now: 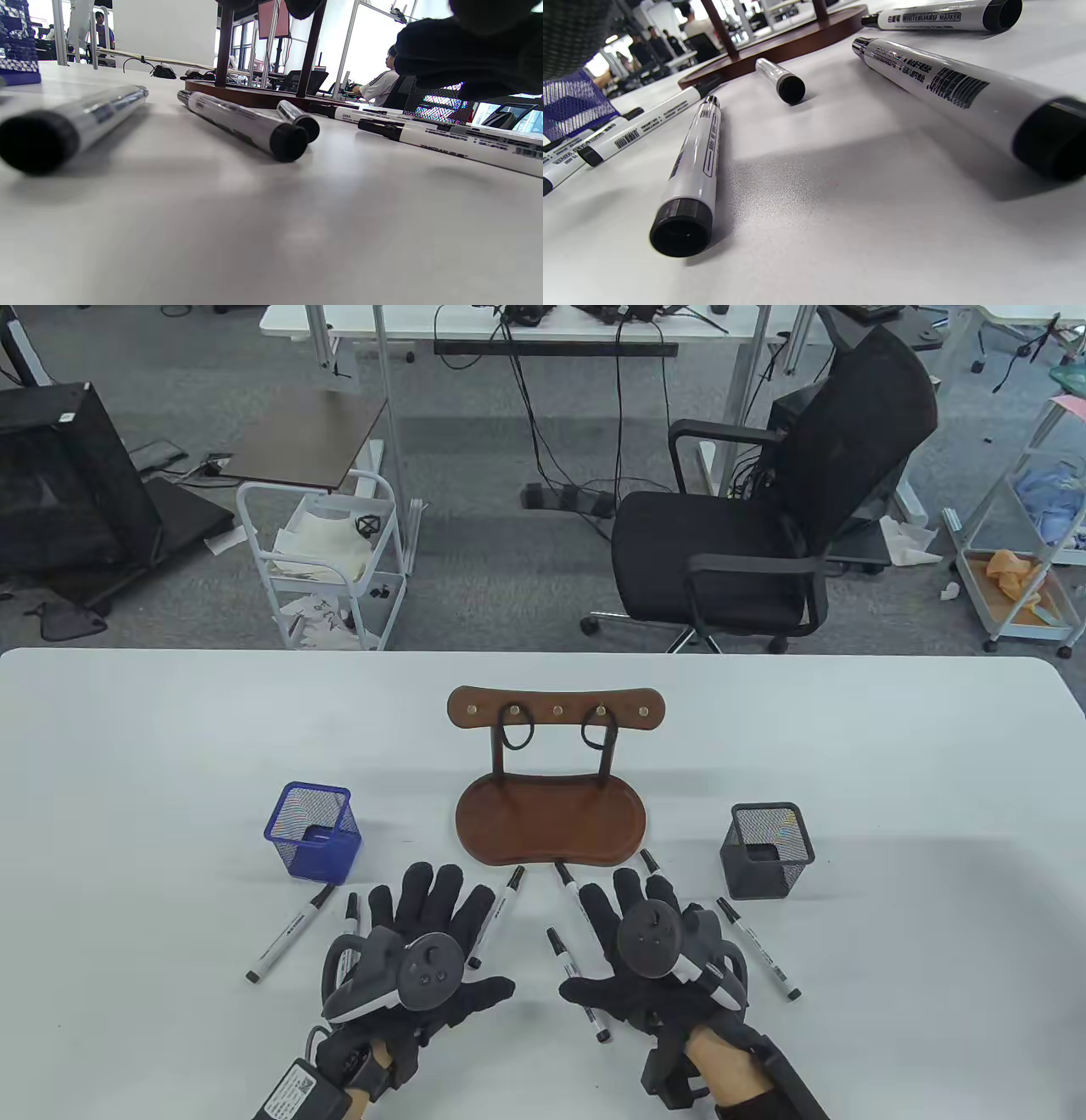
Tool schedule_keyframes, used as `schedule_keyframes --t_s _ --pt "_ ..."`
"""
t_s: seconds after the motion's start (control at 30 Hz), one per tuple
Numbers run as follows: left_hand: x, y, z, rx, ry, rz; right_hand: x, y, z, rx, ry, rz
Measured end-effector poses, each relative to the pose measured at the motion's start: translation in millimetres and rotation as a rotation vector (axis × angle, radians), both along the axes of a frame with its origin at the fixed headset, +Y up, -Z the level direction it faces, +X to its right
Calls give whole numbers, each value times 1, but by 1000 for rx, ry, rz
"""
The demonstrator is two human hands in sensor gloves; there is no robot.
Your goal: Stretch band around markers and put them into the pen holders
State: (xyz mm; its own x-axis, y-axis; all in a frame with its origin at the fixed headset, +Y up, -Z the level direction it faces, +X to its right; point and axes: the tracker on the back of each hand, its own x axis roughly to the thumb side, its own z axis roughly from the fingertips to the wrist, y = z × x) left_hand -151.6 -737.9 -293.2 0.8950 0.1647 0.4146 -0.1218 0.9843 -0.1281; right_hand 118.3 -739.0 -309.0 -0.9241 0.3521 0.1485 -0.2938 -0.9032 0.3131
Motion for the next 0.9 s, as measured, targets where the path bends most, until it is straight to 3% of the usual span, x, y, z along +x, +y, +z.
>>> schedule_keyframes --t_s 0.67,0.9 --pt "-1 0 -2 0 9 10 1 0 0 10 -1 -3" --pt "1 13 -8 -3 11 47 1 1 0 12 -1 -4"
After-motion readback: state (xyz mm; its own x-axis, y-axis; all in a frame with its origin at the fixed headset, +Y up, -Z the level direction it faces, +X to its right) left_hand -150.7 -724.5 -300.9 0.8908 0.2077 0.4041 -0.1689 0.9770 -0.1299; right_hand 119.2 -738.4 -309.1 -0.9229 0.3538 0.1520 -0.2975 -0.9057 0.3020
